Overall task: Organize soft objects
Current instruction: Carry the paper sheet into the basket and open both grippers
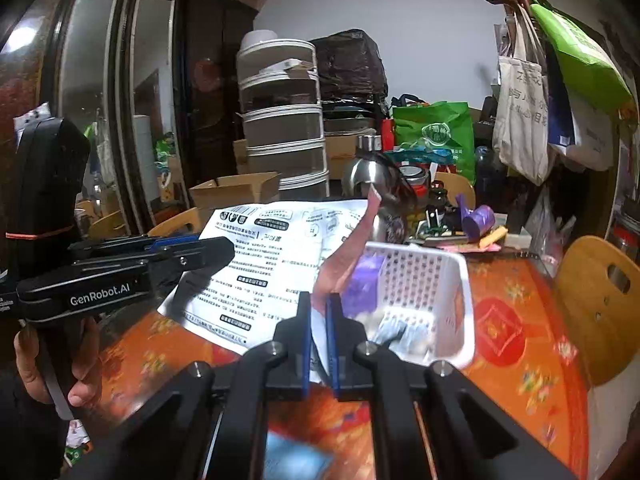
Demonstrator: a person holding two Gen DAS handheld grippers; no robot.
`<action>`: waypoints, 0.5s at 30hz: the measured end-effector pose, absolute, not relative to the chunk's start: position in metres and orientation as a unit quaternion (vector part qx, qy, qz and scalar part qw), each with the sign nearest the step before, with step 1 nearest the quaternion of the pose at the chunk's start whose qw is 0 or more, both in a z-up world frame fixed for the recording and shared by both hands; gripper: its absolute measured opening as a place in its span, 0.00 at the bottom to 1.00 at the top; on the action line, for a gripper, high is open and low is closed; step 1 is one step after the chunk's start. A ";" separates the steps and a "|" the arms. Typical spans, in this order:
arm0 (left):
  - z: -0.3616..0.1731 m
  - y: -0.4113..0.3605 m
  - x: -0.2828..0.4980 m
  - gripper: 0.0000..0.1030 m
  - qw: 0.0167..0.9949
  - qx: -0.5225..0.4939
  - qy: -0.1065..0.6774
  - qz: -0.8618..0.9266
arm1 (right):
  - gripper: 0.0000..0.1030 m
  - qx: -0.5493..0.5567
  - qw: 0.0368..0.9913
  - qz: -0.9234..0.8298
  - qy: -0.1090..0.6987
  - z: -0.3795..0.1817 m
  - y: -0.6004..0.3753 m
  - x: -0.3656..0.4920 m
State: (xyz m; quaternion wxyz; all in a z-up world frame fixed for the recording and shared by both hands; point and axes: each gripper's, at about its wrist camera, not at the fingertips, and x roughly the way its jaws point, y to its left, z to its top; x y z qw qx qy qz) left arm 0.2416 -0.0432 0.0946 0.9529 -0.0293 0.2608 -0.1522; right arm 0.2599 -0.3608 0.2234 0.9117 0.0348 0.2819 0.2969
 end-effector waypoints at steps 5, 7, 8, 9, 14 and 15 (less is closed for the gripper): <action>0.085 -0.032 0.305 0.16 0.944 -0.044 0.293 -0.145 | 0.05 0.051 0.899 0.302 0.314 0.203 -0.351 0.310; 0.076 -0.030 0.322 0.16 0.941 -0.041 0.306 -0.139 | 0.05 0.044 0.897 0.299 0.321 0.195 -0.344 0.321; 0.072 -0.030 0.329 0.16 0.940 -0.040 0.310 -0.133 | 0.05 0.042 0.898 0.299 0.321 0.191 -0.344 0.324; 0.068 -0.030 0.335 0.16 0.940 -0.039 0.313 -0.128 | 0.05 0.040 0.899 0.298 0.320 0.189 -0.341 0.327; 0.040 -0.020 0.364 0.73 0.933 -0.047 0.346 -0.085 | 0.15 0.023 0.898 0.283 0.335 0.172 -0.332 0.341; 0.034 -0.016 0.367 0.77 0.933 -0.052 0.348 -0.074 | 0.23 0.018 0.898 0.272 0.345 0.167 -0.332 0.344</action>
